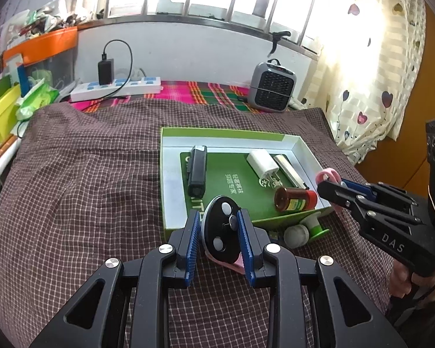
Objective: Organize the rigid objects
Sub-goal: 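Carry the pink holder with the right gripper while the left gripper carries the black disc to the box, then release the pink holder in the box with the right gripper while the left gripper sets the disc down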
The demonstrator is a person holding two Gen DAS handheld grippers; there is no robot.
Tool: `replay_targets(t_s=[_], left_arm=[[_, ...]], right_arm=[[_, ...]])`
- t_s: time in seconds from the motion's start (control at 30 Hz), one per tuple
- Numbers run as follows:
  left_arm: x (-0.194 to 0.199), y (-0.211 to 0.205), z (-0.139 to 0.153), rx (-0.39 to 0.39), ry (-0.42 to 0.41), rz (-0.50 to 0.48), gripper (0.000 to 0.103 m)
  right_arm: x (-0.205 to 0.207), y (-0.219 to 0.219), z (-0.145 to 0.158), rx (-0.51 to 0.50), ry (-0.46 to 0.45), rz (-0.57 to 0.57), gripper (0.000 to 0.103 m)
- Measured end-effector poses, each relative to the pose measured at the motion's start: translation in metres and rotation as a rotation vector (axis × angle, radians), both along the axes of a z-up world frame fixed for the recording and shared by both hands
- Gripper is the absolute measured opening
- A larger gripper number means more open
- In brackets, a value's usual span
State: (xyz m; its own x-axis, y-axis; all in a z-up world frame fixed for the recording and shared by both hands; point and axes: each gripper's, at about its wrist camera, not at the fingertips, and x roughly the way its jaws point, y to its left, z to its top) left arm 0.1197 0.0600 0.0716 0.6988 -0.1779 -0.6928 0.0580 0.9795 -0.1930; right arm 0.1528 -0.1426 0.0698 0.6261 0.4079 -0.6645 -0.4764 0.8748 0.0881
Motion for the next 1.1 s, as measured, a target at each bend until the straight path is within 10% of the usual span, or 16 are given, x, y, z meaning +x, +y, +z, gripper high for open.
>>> replay_targets(t_s=[1.1], left_arm=[[0.069,-0.014,-0.031,0.003,0.085,-0.034,0.025]], right_arm=[[0.106,0.068,-0.031,-0.069,0.159,0.131,0.019]])
